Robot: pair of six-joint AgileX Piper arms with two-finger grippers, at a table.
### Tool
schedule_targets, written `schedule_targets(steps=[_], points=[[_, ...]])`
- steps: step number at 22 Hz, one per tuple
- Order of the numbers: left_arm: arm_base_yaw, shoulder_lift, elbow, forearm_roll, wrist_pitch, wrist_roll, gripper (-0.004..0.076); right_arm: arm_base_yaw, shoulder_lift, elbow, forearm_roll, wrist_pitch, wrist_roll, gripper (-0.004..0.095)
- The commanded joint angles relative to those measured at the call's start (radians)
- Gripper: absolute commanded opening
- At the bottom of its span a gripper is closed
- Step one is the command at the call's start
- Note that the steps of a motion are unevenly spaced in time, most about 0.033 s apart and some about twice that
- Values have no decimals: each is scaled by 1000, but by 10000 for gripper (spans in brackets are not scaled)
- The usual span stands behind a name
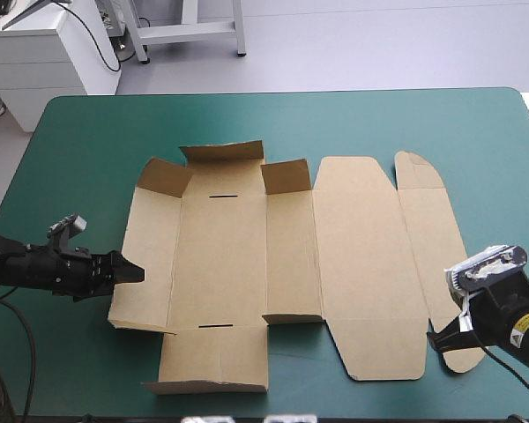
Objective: Fold the box
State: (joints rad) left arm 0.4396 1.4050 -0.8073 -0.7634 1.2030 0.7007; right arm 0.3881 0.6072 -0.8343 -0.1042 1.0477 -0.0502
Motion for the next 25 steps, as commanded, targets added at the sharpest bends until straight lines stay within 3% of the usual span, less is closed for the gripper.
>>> schedule_targets(steps=[1,10,18,20,21,23,25], points=[[-31,-27,-17,-62,52,8,532,-5,2,-23,-15,-59,-9,-2],[-147,-14,-17,-62,-46,-49,518,-5,2,-23,-13,-59,-9,-2],[-147,97,-17,-69,-7,-46,326,-5,2,-23,-11,-55,-9,-2],[-147,97,-17,-71,-7,-46,240,-5,2,-23,-11,-55,-9,-2],[-147,97,-17,-71,-8,-46,134,-5,2,-23,-11,-55,-9,-2],[-147,97,-17,-74,-8,-46,-6,-5,2,-23,-11,-55,-9,-2],[-147,97,-17,-103,-1,-16,-8,-5,2,-23,-11,-57,-9,-2]])
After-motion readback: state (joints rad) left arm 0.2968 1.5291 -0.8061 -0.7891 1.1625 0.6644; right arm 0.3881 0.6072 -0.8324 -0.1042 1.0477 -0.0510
